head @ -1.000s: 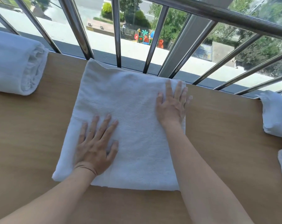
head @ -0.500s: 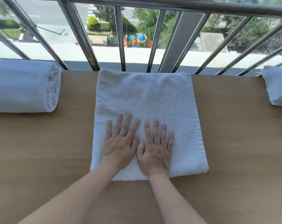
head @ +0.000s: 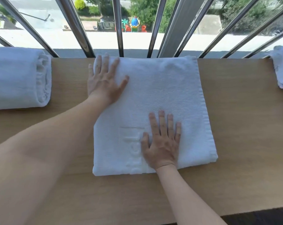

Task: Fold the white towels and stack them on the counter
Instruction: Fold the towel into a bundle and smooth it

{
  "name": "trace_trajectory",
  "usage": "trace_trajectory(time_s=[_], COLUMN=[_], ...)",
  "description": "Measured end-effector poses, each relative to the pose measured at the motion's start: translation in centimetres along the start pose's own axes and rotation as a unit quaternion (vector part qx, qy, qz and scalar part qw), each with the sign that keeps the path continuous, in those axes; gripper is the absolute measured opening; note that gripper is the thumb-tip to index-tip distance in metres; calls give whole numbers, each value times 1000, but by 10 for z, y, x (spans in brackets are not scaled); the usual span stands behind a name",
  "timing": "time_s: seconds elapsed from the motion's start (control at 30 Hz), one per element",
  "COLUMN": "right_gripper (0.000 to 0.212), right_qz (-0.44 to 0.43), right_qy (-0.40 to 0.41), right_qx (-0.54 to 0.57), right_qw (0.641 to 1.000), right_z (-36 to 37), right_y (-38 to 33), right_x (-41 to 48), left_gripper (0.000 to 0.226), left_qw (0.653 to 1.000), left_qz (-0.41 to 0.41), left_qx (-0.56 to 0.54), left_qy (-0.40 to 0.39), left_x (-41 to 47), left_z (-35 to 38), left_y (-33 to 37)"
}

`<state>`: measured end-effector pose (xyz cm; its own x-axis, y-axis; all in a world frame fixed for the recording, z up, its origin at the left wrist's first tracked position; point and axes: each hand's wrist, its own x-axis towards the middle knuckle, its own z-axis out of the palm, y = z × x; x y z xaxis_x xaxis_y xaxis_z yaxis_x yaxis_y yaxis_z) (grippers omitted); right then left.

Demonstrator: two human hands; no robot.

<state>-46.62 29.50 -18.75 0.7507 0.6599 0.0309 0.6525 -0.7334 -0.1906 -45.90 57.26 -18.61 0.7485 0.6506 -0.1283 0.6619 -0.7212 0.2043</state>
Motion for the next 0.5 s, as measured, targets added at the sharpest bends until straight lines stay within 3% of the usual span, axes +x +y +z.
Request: trace_trajectory(time_s=[0.2, 0.5], right_gripper=[67, 64], right_qz=[7, 25], right_qy=[-5, -30], right_qx=[2, 1], right_qw=[1000, 999], right_z=[0, -5], right_y=[0, -5], right_x=[1, 1], left_gripper=[75, 71], left_qw=[1000, 998], left_qz=[-7, 53], left_qx=[14, -28], left_qy=[5, -22], left_x=[-1, -129], left_z=[-5, 28], left_y=[6, 48])
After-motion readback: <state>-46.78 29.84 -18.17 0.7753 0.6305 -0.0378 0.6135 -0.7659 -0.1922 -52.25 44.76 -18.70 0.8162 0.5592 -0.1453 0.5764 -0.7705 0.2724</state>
